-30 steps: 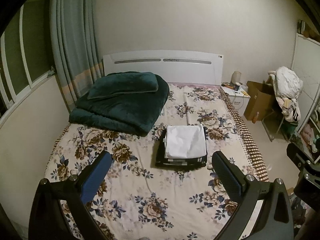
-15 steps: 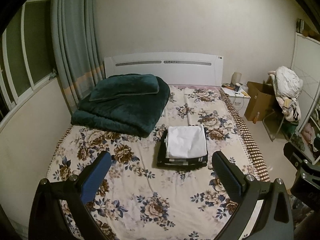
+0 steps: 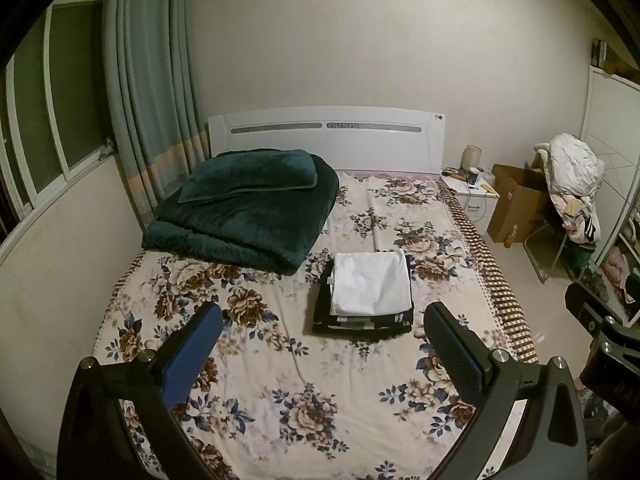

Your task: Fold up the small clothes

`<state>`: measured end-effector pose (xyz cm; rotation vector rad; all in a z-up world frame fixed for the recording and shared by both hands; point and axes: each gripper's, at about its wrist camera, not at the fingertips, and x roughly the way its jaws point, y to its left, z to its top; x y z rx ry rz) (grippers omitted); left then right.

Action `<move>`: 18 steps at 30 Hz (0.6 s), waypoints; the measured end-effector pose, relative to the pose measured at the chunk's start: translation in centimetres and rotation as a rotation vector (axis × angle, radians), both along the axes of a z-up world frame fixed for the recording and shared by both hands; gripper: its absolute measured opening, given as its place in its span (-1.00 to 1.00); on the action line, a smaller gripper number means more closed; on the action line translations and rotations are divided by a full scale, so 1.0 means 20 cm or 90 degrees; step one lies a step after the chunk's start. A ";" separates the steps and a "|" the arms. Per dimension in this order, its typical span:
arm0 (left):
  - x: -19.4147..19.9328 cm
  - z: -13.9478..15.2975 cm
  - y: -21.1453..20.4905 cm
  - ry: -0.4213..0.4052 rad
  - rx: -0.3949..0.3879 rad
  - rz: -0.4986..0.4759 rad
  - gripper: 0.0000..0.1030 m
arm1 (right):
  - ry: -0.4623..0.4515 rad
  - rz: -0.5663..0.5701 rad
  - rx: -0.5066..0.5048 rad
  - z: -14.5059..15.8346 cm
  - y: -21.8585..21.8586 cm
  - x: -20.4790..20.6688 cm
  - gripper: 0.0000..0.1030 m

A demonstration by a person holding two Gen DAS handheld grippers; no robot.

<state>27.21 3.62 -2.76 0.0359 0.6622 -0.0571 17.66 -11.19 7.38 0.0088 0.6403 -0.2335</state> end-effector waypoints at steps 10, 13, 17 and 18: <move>-0.01 0.01 0.00 -0.001 0.000 0.001 1.00 | -0.001 0.001 0.001 0.00 0.01 -0.02 1.00; -0.02 0.01 0.00 -0.003 0.001 0.001 1.00 | -0.001 -0.002 0.001 0.00 0.00 -0.02 1.00; -0.02 0.01 0.00 -0.003 -0.001 0.001 1.00 | -0.002 -0.001 0.001 0.00 0.00 -0.02 1.00; -0.02 0.01 0.00 -0.003 -0.002 0.001 1.00 | -0.002 -0.001 0.002 0.00 0.01 -0.03 1.00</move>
